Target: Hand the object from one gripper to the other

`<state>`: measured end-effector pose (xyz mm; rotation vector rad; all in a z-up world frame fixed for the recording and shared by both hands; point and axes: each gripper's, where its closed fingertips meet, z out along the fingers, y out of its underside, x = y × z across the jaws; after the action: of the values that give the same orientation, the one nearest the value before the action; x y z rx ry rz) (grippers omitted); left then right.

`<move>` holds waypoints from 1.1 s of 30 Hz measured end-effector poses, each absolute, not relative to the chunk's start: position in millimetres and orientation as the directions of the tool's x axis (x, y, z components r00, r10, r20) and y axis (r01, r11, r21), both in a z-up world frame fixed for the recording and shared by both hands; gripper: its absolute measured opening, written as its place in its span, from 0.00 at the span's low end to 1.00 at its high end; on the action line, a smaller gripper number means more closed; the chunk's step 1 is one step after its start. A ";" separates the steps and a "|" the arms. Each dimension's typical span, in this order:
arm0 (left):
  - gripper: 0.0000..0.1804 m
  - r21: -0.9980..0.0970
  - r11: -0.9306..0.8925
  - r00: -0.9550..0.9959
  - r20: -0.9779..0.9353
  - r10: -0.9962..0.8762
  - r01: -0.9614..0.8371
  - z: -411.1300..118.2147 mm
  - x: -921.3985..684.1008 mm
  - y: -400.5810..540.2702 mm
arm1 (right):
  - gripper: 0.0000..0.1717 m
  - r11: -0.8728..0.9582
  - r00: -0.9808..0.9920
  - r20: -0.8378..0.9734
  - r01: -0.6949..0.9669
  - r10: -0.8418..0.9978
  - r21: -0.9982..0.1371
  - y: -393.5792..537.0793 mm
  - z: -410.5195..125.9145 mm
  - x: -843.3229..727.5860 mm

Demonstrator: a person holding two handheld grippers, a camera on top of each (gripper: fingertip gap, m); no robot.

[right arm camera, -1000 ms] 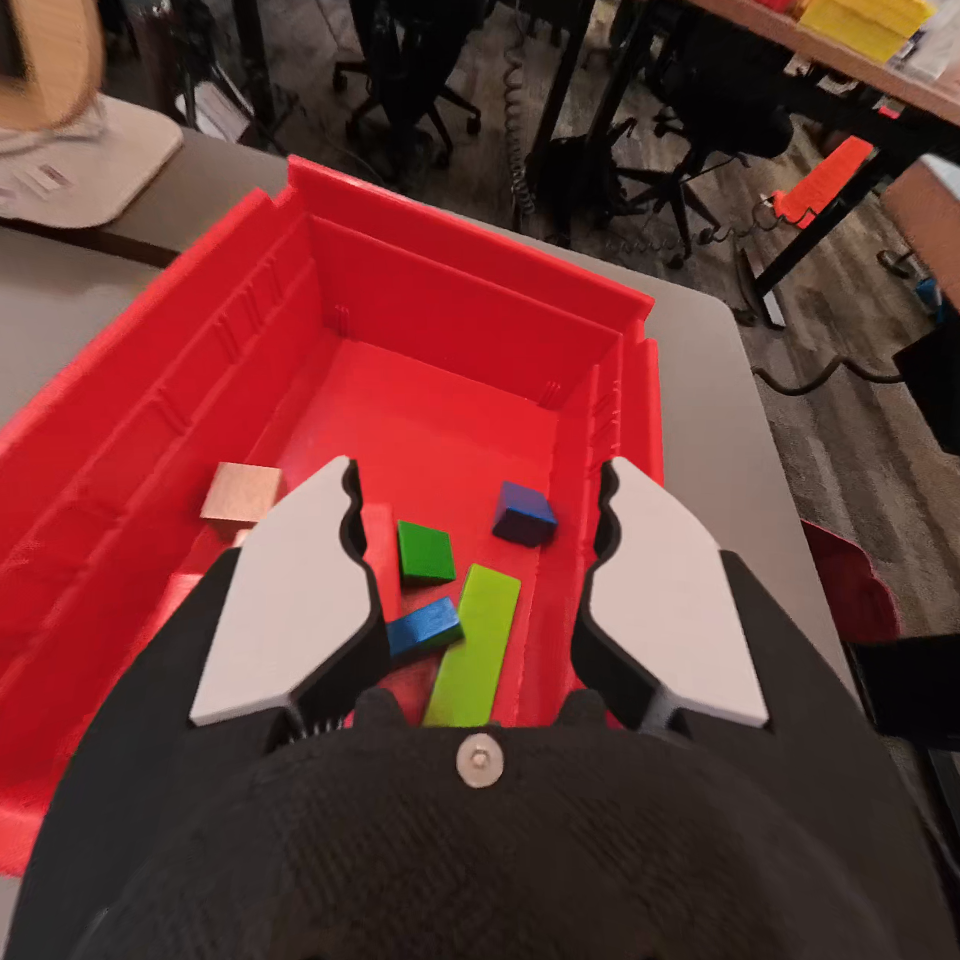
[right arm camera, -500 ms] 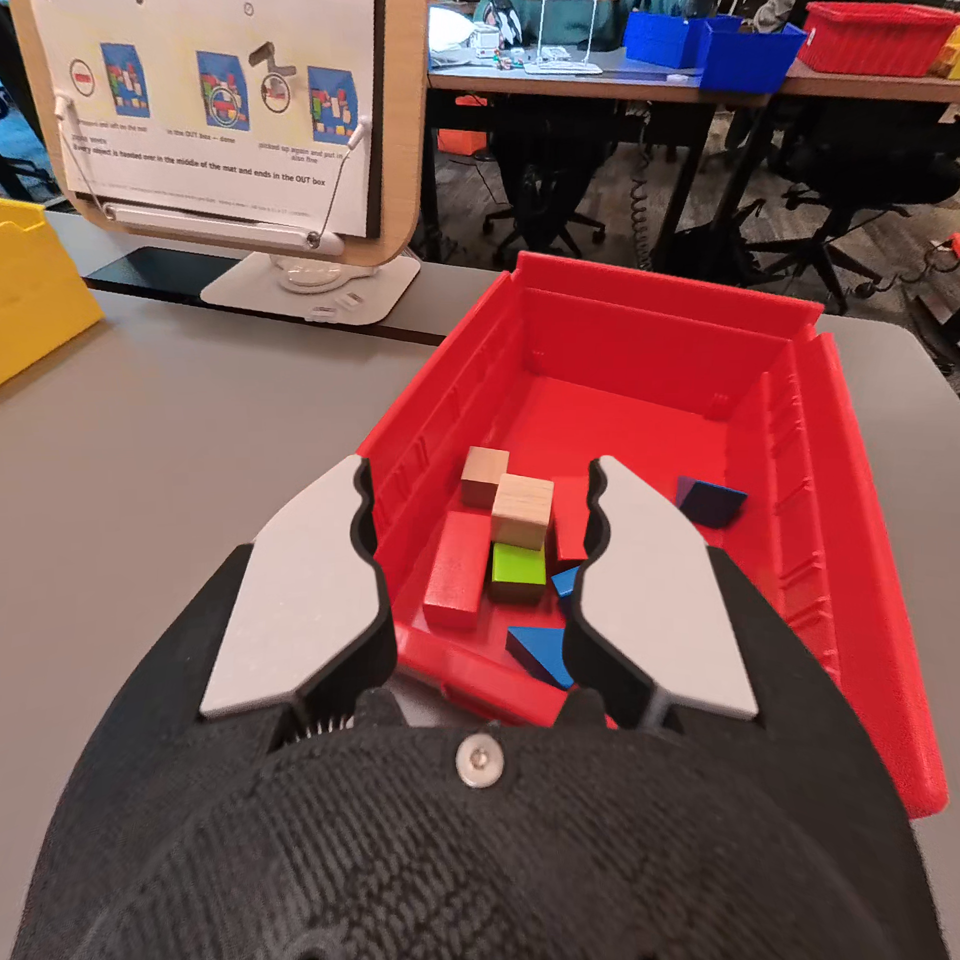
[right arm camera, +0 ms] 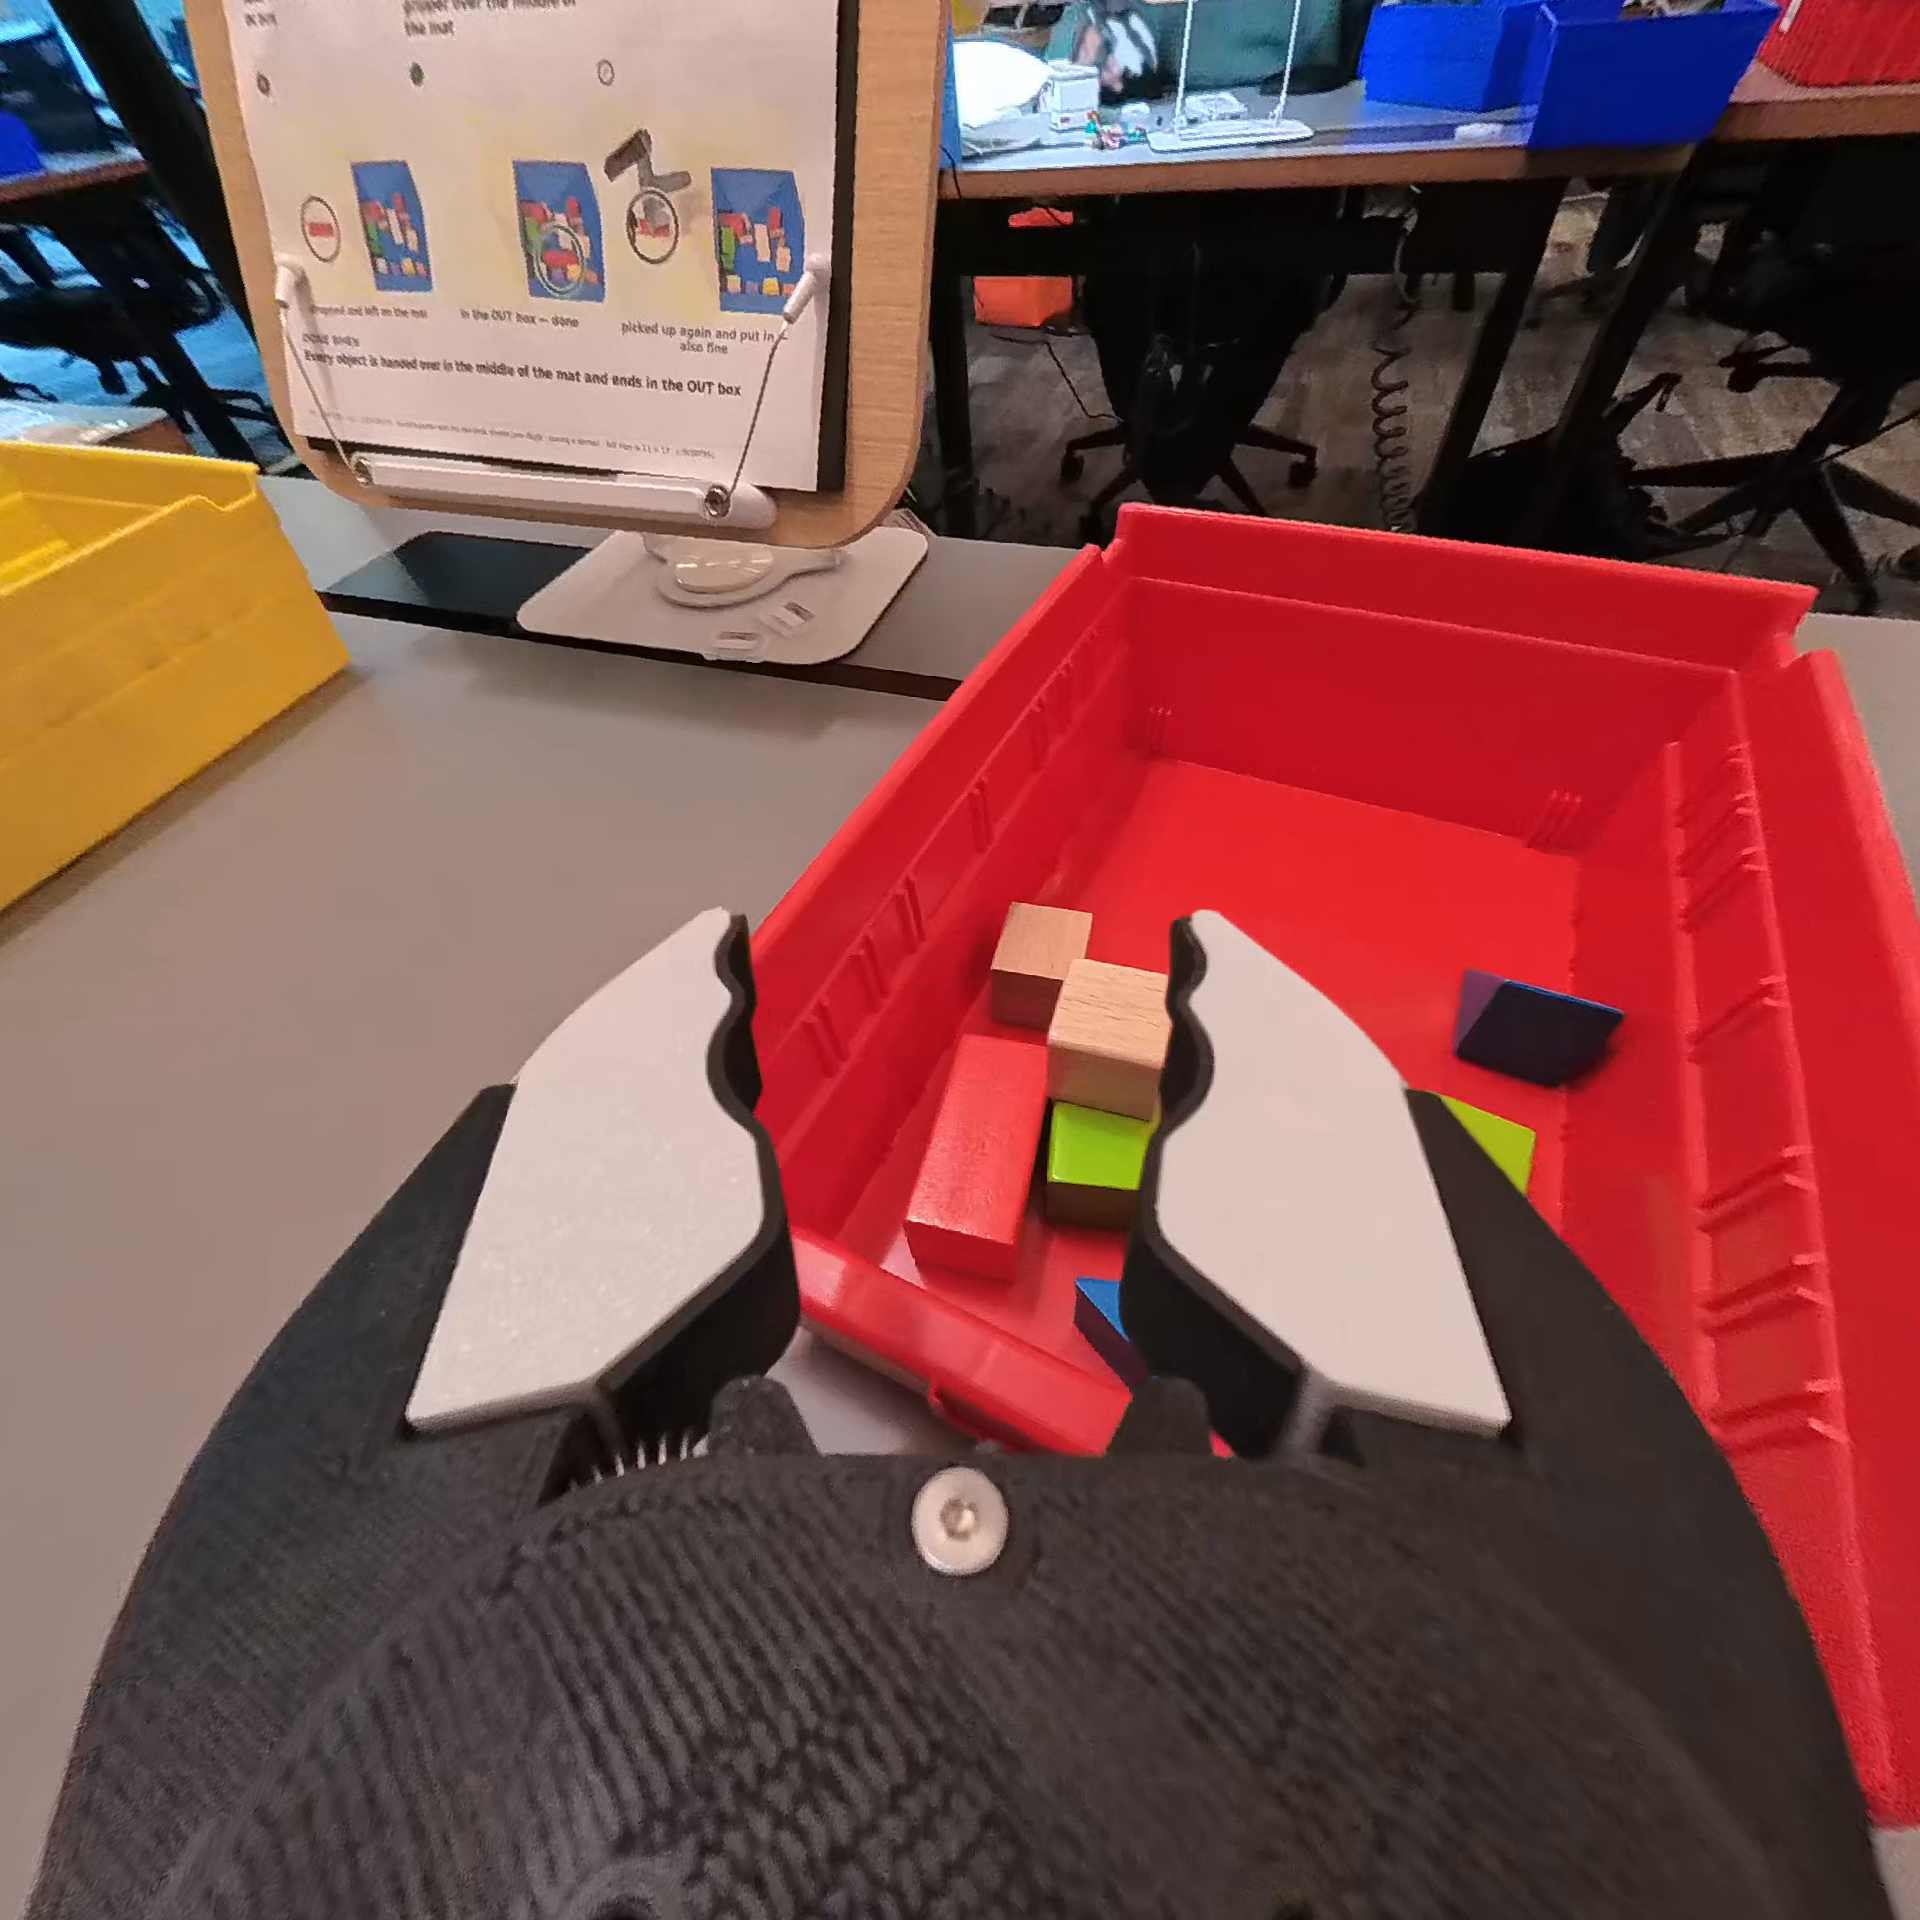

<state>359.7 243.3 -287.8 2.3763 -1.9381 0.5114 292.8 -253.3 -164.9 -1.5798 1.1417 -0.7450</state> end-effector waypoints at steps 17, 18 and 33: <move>0.16 -0.950 -0.079 -0.826 0.301 -0.477 -0.301 -63.3 209.6 104.5 | 0.38 0.131 0.909 -0.296 -0.269 -0.292 -0.954 -49.4 -107.1 206.8; 0.16 -0.961 -0.089 -0.874 0.274 -0.401 -0.261 -57.8 192.2 87.4 | 0.37 0.156 0.923 -0.313 -0.283 -0.223 -0.946 -32.2 -102.3 196.6; 0.16 -0.968 -0.088 -0.972 0.235 -0.004 -0.234 -84.5 129.6 26.6 | 0.28 0.215 0.973 -0.215 -0.229 0.088 -0.949 33.1 -69.9 133.2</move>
<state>129.6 26.6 -84.5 0.2653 -2.0081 2.1924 133.2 33.1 -69.9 -1.3372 0.1241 0.2206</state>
